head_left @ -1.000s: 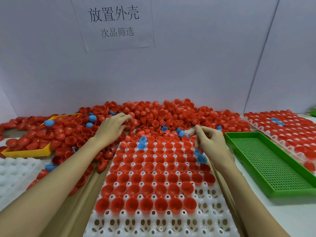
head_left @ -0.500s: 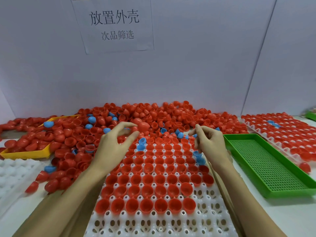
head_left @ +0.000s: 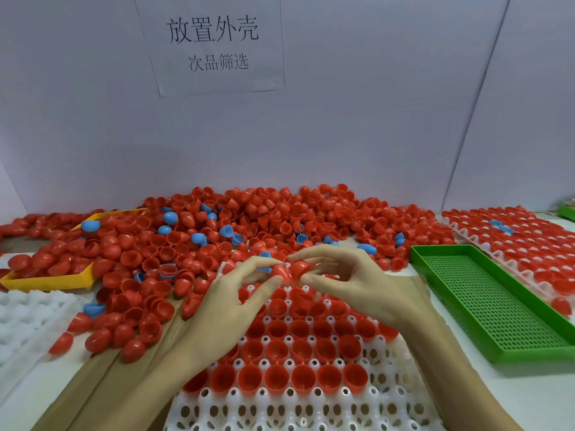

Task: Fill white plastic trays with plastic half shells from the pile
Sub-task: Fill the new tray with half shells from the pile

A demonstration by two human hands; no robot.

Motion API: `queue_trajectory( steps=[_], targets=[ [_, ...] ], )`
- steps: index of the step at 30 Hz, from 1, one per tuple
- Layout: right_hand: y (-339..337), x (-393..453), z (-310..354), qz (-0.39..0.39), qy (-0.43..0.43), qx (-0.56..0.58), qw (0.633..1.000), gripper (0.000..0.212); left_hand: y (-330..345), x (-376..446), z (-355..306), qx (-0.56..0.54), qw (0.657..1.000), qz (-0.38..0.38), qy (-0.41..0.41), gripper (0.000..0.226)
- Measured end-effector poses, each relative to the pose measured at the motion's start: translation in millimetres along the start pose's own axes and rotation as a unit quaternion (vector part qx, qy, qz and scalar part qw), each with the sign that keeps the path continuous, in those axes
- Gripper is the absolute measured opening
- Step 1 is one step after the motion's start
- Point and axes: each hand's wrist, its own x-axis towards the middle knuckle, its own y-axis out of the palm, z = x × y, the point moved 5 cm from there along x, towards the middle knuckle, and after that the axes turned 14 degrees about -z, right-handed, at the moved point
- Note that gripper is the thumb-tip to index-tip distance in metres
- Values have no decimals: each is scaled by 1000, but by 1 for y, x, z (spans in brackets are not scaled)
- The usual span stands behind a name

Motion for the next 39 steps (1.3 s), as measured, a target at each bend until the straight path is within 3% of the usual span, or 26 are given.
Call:
queue_trajectory(
  steps=[7,12,17,21,24,29,33,36,39],
  targets=[
    [-4,0,-3,-44,18,2,999,18,5,-4,1,4,1000,7,-5,43],
    [-3,0,-4,-33,47,14,998,20,6,-5,2,-3,1000,-5,-6,26],
    [-2,-1,-5,-27,55,-3,998,23,7,-5,4,-12,1000,2,-27,34],
    [-3,0,-4,-31,41,-9,999,14,8,-4,5,-12,999,9,-36,37],
    [-2,-2,2,-14,25,-2,1000,22,7,-4,5,-14,999,1,-43,35],
    [13,-6,13,64,11,35,997,30,9,-7,2,-38,998,-9,-49,72],
    [20,-8,18,34,-43,3,998,13,13,-10,-10,-77,996,6,-36,41],
    [13,-6,20,1,-64,-34,997,25,12,-8,-12,-85,996,15,-23,24],
    [6,-6,22,-9,-78,-19,997,33,8,-5,-13,-109,994,20,-21,26]
  ],
)
